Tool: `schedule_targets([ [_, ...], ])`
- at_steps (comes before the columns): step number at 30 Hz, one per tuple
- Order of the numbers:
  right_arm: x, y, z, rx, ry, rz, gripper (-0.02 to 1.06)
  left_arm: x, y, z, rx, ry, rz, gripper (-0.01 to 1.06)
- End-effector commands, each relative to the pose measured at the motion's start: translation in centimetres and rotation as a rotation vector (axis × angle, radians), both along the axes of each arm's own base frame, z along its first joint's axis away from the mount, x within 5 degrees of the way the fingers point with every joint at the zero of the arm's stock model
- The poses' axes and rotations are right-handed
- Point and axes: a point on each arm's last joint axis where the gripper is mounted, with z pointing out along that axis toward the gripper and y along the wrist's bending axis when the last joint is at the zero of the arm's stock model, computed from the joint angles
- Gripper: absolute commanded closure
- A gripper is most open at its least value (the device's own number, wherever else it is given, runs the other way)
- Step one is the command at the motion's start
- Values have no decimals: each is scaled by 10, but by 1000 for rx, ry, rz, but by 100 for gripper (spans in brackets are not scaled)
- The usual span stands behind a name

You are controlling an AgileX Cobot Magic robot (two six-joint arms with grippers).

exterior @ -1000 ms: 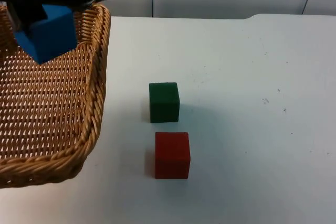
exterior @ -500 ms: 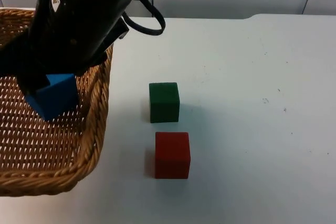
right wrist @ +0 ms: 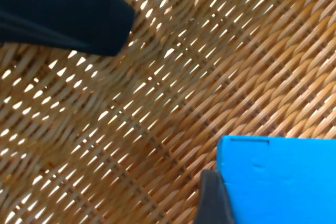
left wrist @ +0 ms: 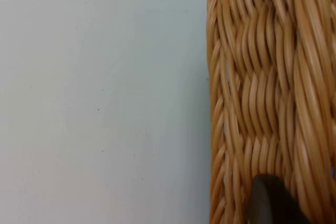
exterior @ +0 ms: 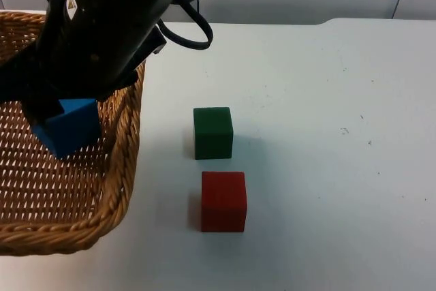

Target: Pick up the basket with the left hand and place the blue cube into the basket with the right hand.

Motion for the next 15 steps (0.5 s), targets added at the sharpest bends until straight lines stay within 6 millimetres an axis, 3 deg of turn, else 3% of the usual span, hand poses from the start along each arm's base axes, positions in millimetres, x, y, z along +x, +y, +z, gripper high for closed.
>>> schedule_targets([
  [1, 1, 0, -2, -1, -4, 4, 88, 0, -3, 4, -63, -7, 8, 105],
  [2, 1, 0, -2, 2, -7, 4, 81, 0, -3, 4, -65, -7, 6, 105],
  [3, 1, 0, -2, 2, -7, 4, 81, 0, -3, 4, -65, -7, 6, 105],
  [7, 2, 1, -1, 17, -16, 4, 42, 0, -3, 4, -65, -7, 6, 105],
  [8, 2, 1, -1, 17, -16, 4, 42, 0, -3, 4, -65, -7, 6, 105],
  [12, 2, 1, -1, 11, -21, 9, 18, 0, -3, 4, -65, -7, 6, 105],
  [15, 2, 1, -1, 11, -21, 9, 14, 0, -3, 4, -65, -7, 6, 105],
])
